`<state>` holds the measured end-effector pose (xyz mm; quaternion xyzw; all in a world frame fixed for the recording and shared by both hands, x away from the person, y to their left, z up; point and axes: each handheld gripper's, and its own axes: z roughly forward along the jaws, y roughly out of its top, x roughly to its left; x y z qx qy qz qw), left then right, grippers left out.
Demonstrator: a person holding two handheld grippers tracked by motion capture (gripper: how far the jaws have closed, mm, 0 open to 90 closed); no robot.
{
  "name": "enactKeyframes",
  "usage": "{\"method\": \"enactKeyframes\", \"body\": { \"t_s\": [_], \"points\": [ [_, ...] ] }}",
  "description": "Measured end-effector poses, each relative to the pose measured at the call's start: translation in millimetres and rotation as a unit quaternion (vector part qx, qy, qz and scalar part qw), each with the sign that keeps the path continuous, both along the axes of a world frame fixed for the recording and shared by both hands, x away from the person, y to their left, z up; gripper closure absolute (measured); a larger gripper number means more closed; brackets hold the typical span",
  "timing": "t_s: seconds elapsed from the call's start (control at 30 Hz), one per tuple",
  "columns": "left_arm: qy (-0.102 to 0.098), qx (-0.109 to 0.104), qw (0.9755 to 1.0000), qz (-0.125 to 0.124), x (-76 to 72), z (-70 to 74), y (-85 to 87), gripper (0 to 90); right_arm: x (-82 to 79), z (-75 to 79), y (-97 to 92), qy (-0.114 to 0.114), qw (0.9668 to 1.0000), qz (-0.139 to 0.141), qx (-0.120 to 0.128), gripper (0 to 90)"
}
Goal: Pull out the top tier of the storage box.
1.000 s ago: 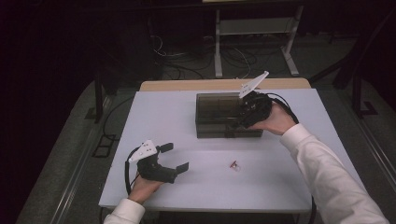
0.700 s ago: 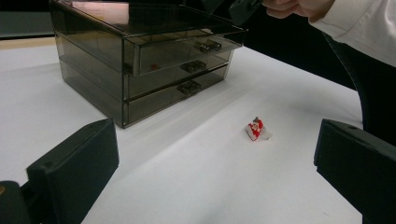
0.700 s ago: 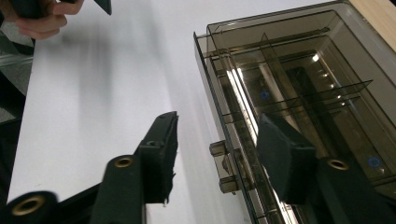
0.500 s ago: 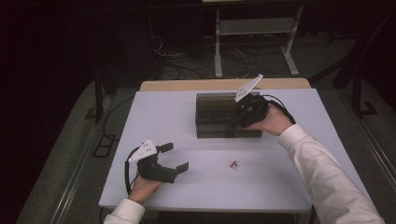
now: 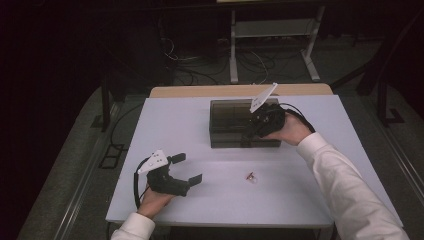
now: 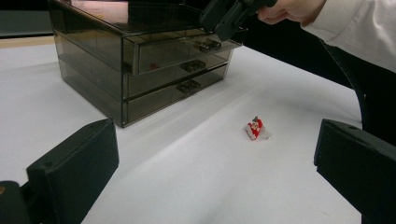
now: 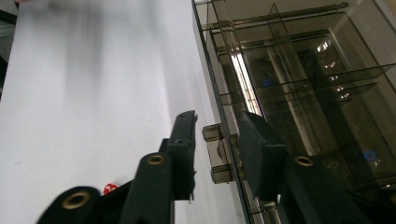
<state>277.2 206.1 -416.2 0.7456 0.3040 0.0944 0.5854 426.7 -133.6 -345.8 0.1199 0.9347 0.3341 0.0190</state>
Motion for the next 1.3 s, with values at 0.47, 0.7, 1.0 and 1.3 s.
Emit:
{"method": "enactKeyframes", "body": {
  "t_s": [0.47, 0.7, 1.0, 1.3],
  "points": [
    [0.0, 0.0, 1.0, 0.001, 0.1, 0.1, 0.5, 0.0, 8.8, -5.0, -0.3, 0.003, 0.9998, 0.015, 0.014, 83.7],
    [-0.001, 0.0, 1.0, 0.001, 0.1, 0.1, 0.5, 0.0, 12.8, -8.6, -2.2, 0.016, 0.9995, 0.018, 0.019, 85.3],
    [-0.001, -0.001, 1.0, 0.002, 0.6, 0.0, 0.9, 0.0, 14.3, -9.9, -4.2, 0.02, 0.9991, 0.025, 0.027, 86.0],
    [-0.001, -0.001, 1.0, 0.002, 0.4, 0.1, 0.9, 0.0, 11.4, -9.4, -3.3, 0.022, 0.999, 0.029, 0.024, 86.1]
  ]
}}
